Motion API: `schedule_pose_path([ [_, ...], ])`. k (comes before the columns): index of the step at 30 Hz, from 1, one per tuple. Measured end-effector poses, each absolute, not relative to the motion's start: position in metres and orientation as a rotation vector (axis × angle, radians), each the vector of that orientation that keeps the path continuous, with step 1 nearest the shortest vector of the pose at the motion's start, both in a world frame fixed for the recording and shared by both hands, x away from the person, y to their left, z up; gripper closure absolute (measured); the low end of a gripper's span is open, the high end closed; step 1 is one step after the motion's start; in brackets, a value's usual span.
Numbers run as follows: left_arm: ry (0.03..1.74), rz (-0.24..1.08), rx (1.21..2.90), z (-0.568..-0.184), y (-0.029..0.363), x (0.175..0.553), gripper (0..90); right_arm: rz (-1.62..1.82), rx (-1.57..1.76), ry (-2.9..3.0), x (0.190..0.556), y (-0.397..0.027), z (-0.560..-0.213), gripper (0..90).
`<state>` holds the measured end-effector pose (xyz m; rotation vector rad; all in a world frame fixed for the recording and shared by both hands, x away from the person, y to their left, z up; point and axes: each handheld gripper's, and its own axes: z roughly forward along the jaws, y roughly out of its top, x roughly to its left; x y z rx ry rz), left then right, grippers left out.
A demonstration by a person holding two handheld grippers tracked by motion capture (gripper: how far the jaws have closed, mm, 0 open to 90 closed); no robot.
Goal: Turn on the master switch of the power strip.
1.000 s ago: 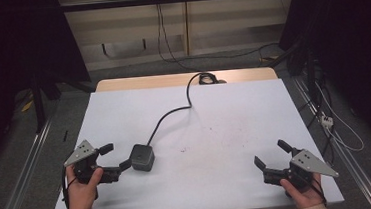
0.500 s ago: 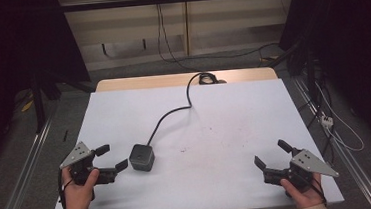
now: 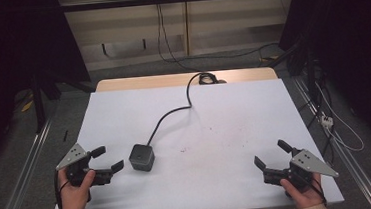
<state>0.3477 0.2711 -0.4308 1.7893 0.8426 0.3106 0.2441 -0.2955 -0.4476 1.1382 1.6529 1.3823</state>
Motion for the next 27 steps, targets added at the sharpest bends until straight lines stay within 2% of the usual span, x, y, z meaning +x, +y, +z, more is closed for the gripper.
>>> schedule_pose_path([
  [27, 0.855, 0.316, 1.813, -0.4404, 0.2775, 0.3476, 5.0, 1.387, 1.143, 1.649, 0.2436, -0.2958, -0.4476, 2.6],
])
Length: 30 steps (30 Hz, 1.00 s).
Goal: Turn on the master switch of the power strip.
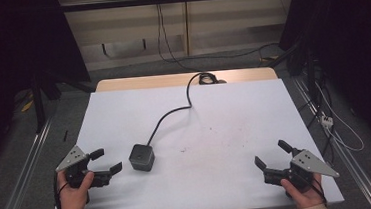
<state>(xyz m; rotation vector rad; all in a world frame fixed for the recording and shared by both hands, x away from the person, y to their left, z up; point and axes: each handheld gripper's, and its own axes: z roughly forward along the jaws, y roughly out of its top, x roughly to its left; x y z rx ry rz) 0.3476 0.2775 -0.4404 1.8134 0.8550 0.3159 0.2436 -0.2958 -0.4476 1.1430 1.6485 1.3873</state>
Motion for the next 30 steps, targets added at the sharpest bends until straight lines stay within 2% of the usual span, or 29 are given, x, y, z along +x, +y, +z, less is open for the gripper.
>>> schedule_pose_path([
  [30, 0.879, 0.322, 1.829, -0.4478, 0.2757, 0.3479, 5.0, 1.386, 1.146, 1.647, 0.2425, -0.2965, -0.4477, 2.7],
])
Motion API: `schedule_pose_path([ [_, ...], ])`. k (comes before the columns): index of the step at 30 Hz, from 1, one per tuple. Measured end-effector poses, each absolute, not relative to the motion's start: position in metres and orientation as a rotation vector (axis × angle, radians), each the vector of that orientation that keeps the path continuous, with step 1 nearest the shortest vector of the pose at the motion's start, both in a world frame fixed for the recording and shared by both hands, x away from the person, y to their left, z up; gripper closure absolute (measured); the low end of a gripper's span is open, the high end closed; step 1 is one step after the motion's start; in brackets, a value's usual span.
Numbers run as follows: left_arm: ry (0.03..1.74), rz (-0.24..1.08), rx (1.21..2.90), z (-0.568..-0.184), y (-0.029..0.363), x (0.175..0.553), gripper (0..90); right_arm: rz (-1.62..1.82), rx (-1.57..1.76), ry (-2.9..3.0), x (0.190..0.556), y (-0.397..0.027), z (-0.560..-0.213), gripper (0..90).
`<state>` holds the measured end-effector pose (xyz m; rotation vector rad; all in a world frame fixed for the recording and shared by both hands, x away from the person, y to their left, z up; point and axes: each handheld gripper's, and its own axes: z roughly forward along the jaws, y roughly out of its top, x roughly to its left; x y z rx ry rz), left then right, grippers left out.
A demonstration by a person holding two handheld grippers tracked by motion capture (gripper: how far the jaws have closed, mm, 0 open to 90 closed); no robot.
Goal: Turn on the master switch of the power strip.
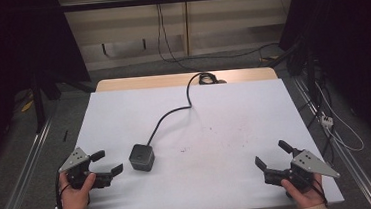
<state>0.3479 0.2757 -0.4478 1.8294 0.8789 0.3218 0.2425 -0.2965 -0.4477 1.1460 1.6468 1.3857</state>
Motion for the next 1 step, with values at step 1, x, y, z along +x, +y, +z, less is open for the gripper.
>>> schedule_pose_path([
  [1, 0.881, 0.323, 1.832, -0.4481, 0.2753, 0.3482, 5.0, 1.386, 1.146, 1.647, 0.2426, -0.2965, -0.4477, 2.6],
])
